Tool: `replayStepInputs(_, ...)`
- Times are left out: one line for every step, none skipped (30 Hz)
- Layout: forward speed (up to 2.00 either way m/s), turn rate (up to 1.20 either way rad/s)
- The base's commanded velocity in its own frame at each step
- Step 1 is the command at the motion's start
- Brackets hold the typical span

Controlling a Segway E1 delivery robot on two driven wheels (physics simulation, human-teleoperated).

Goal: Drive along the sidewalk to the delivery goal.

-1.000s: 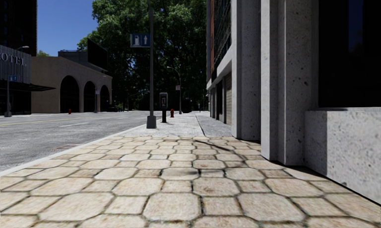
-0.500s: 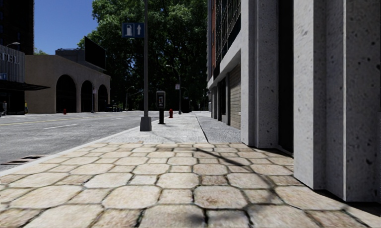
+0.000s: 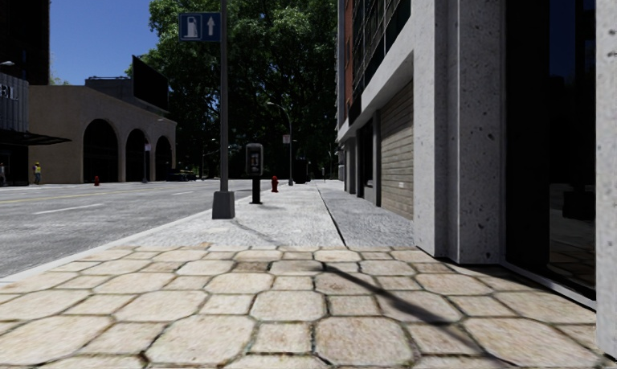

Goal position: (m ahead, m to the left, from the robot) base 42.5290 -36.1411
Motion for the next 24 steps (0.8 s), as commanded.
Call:
replayStepInputs(2.0, 0.0)
replayStepInputs(2.0, 0.0)
replayStepInputs(2.0, 0.0)
replayStepInputs(2.0, 0.0)
replayStepInputs(2.0, 0.0)
replayStepInputs(2.0, 0.0)
replayStepInputs(2.0, 0.0)
replayStepInputs(2.0, 0.0)
replayStepInputs(2.0, 0.0)
replayStepInputs(2.0, 0.0)
replayStepInputs(2.0, 0.0)
replayStepInputs(2.0, 0.0)
replayStepInputs(2.0, 0.0)
replayStepInputs(2.0, 0.0)
replayStepInputs(2.0, 0.0)
replayStepInputs(2.0, 0.0)
replayStepInputs(2.0, 0.0)
replayStepInputs(2.0, 0.0)
replayStepInputs(2.0, 0.0)
replayStepInputs(2.0, 0.0)
replayStepInputs(2.0, 0.0)
replayStepInputs(2.0, 0.0)
replayStepInputs(2.0, 0.0)
replayStepInputs(2.0, 0.0)
